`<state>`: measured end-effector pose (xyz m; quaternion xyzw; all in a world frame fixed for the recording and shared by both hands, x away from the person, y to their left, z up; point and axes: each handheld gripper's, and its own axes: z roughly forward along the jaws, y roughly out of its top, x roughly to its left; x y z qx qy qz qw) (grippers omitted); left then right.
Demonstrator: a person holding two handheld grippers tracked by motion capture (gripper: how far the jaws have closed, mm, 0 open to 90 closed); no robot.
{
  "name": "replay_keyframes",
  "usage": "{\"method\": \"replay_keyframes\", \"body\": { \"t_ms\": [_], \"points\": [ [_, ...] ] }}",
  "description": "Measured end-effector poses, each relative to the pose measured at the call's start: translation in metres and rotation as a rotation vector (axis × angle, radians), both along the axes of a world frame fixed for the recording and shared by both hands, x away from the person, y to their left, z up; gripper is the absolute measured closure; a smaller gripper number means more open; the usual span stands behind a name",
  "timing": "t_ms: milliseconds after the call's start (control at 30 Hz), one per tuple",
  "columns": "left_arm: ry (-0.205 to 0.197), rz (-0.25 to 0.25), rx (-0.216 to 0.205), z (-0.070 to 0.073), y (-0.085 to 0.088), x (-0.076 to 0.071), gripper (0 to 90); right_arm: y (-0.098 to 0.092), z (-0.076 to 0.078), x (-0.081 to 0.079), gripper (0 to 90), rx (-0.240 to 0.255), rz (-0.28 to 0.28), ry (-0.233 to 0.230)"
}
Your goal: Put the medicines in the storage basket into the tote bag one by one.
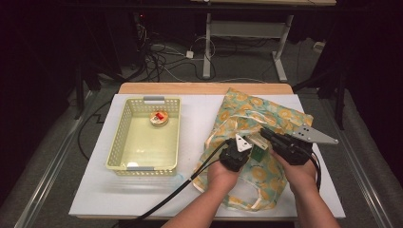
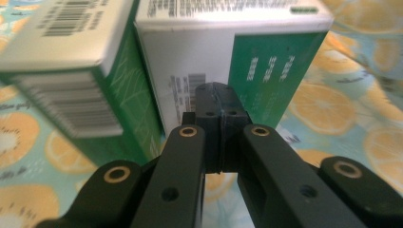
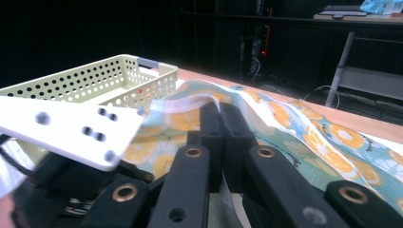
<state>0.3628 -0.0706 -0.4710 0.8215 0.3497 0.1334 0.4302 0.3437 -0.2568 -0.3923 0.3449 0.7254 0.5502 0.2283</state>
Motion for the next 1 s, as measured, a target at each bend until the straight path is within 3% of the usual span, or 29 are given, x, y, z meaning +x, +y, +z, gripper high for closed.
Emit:
{"method": "replay_keyframes", "body": {
  "t_ms": [200, 300, 533, 833, 1000],
  "points": [
    [0.007, -0.021, 0.009, -0.001, -0.002, -0.001, 88.0, -0.003, -0.001, 0.001, 90.0, 0.005, -0.006, 0.008],
    [0.013, -0.028, -0.017, 0.0, 0.005, -0.007, 88.0, -0.002, -0.002, 0.001, 90.0, 0.0, -0.007, 0.007],
    [0.044, -0.037, -0.09, 0.008, 0.033, -0.022, 88.1, 0.001, -0.001, -0.001, 90.0, -0.012, 0.003, 0.003],
    [-0.006, -0.056, -0.112, 0.024, 0.065, -0.049, 88.0, 0.003, -0.002, -0.001, 90.0, -0.022, 0.003, 0.004],
    [-0.004, -0.052, -0.111, 0.027, 0.084, -0.06, 88.0, 0.005, -0.003, -0.001, 90.0, -0.034, 0.001, 0.001]
  ]
}}
